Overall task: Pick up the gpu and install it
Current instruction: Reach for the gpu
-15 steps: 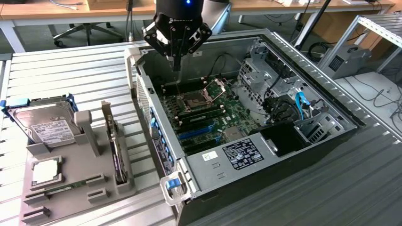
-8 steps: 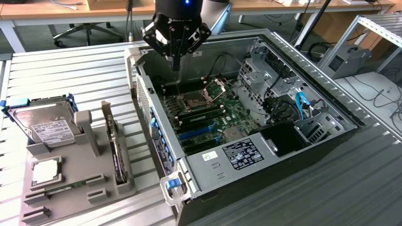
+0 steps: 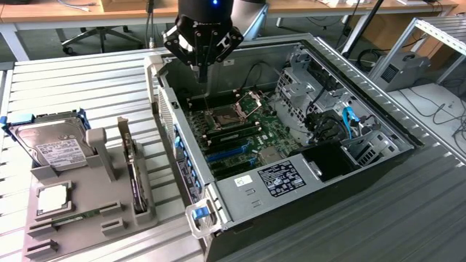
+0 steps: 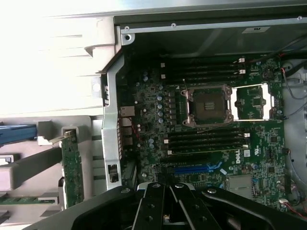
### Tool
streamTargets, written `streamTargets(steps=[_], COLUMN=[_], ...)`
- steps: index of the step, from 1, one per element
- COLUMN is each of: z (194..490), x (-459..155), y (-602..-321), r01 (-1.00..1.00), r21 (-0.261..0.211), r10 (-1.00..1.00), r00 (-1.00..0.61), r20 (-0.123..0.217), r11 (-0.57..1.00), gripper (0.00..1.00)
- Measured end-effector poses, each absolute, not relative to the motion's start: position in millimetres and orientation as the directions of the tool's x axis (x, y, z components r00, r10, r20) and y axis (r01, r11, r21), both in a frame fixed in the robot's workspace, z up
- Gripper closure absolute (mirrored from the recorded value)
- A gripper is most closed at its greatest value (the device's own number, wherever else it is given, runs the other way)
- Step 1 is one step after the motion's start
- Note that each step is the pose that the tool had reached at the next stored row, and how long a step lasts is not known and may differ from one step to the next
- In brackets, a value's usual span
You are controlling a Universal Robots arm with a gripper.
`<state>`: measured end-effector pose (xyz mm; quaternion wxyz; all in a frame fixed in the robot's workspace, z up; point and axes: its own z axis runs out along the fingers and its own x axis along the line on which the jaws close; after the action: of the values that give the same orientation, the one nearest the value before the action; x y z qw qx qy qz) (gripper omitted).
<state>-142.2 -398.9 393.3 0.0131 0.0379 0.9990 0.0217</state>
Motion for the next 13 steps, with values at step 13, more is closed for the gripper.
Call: streamTargets(steps=[13], z=[393.3], x=[-146.3], y=[-398.9], r01=[0.075], r21=[0.044], r10=[0.076], r00=[-0.997], r20=[-0.024], r11=[0.996], gripper=[0.89])
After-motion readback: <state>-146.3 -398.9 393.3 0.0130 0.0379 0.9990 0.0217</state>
